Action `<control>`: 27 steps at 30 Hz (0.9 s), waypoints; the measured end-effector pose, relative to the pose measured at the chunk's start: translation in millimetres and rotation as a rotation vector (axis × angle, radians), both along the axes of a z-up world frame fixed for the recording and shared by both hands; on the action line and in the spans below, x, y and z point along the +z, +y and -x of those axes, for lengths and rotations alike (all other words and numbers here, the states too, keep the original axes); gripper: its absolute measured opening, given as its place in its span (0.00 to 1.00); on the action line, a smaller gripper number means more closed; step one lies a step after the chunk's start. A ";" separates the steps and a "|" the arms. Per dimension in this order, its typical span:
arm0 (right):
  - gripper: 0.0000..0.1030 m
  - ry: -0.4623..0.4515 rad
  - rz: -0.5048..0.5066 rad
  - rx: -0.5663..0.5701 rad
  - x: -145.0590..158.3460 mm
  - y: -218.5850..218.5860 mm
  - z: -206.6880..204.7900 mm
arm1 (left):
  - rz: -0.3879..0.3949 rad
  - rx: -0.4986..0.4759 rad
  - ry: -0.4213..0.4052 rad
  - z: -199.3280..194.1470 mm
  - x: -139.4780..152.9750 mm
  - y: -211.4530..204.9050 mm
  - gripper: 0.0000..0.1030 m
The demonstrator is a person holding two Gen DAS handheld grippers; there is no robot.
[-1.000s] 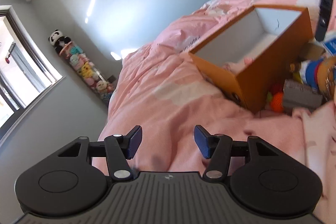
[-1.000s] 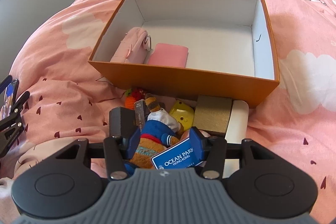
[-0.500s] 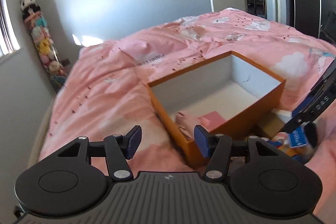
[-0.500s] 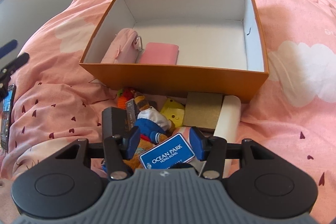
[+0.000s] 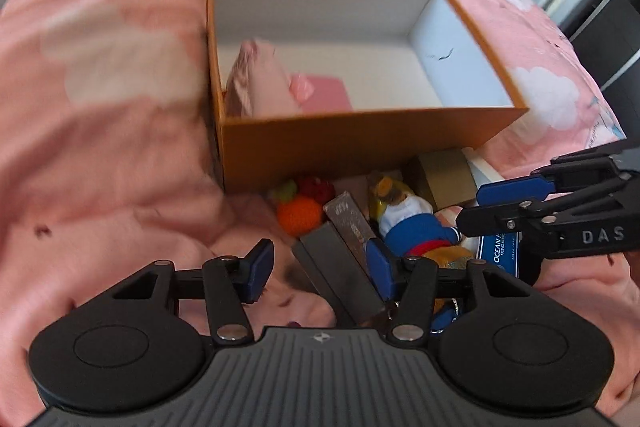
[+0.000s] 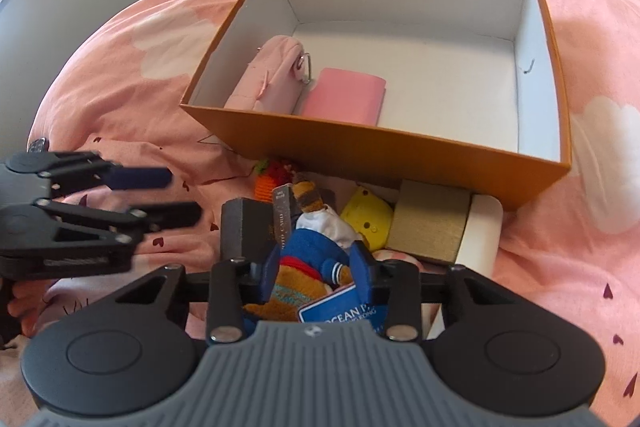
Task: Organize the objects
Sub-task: 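Lower both tools onto the item pile in front of the orange box, then grasp the black case with the left tool while the right tool grasps the silver PHOTO CARD box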
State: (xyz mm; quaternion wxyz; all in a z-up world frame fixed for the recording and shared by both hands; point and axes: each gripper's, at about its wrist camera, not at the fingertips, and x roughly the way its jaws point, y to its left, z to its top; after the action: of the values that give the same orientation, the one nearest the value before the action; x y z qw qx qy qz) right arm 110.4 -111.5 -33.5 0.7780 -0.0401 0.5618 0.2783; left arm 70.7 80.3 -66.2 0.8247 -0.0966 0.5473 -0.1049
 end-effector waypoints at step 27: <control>0.23 -0.002 0.024 0.313 -23.7 56.0 -11.3 | 0.152 0.187 0.172 -6.2 -23.3 22.7 0.40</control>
State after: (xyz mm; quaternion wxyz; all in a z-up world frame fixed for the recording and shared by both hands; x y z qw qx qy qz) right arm 121.7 -55.6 -57.1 0.7253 -0.1366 0.5512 0.3893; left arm 76.9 103.1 -89.5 0.7714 -0.2178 0.5949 -0.0600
